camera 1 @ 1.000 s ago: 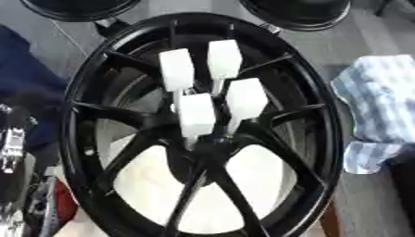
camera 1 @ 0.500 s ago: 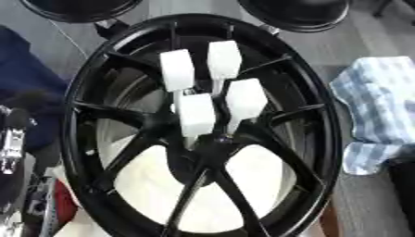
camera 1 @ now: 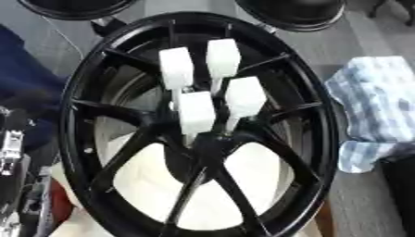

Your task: Pull the pin out of the wheel hub.

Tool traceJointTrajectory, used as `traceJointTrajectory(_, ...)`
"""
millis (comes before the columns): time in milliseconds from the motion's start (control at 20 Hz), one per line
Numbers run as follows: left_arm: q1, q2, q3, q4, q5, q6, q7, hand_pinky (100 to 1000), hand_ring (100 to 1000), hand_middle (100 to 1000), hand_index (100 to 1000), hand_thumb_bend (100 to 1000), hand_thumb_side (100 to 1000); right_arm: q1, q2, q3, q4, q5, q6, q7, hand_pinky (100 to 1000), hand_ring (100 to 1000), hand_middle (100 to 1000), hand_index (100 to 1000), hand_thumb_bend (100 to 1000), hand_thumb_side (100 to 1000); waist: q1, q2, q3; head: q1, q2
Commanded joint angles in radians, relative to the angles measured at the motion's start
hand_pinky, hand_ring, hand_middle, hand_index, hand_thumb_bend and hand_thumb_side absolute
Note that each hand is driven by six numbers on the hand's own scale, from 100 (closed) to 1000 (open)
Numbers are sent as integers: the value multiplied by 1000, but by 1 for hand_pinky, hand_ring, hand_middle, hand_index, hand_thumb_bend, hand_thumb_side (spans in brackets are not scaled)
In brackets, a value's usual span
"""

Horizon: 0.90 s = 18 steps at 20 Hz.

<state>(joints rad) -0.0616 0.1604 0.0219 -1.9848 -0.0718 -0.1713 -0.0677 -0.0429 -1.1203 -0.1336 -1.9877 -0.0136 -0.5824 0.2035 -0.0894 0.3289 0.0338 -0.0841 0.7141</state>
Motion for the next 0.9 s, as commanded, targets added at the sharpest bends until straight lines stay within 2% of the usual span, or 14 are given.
traceJointTrajectory(50,1,21,-7,-15,-4,1,-8,815,919,708,807,100,754,-39,-95,29,-12,69,-17,97,812,805,771,759,410,440,-2,-26,4,-12,2)
traceJointTrajectory(250,3,24,-11,-15,-4,5,-15,815,919,708,807,100,755,-98,-129,72,-12,102,-27,265,815,812,759,770,390,473,-8,-29,15,-22,0)
traceJointTrajectory(400,5,27,-13,-15,-3,5,-19,815,919,708,807,100,756,-131,-150,98,-12,80,-2,331,813,808,756,766,389,473,-11,-30,20,-28,2)
traceJointTrajectory(650,4,28,-21,-15,-3,7,-27,815,920,709,807,100,757,-184,-173,151,-12,42,43,374,806,802,750,759,403,458,-15,-29,32,-42,2)
traceJointTrajectory(900,1,30,-30,-15,-3,7,-39,816,921,710,807,100,758,-259,-170,198,-12,-6,105,350,805,796,744,750,397,451,-20,-27,51,-58,0)
